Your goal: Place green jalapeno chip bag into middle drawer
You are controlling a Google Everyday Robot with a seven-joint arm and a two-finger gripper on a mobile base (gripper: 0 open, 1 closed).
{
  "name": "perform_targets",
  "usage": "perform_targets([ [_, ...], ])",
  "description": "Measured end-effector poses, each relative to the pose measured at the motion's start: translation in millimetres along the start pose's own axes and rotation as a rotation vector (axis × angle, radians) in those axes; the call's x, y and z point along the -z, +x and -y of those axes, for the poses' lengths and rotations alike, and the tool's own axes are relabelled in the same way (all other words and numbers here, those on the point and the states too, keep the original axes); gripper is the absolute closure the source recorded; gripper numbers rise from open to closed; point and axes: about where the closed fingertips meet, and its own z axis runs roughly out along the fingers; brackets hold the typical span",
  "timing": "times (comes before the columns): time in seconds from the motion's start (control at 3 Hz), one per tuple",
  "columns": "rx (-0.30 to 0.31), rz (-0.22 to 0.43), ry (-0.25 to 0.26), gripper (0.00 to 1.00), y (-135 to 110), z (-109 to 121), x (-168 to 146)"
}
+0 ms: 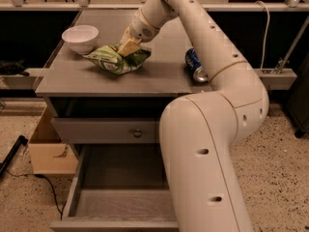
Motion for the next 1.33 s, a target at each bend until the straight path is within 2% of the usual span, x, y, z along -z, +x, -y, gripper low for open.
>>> perform_targets([
  [0.33, -0.031, -0.008, 0.05, 1.0, 8, -3, 29],
  [0.67, -0.072, -0.011, 0.134, 1.0, 21, -22, 79],
  [1.0, -0.096, 0.032, 0.244, 1.0, 29, -51, 131],
  [1.33, -0.12, 0.064, 0.333, 1.0, 42, -87, 164],
])
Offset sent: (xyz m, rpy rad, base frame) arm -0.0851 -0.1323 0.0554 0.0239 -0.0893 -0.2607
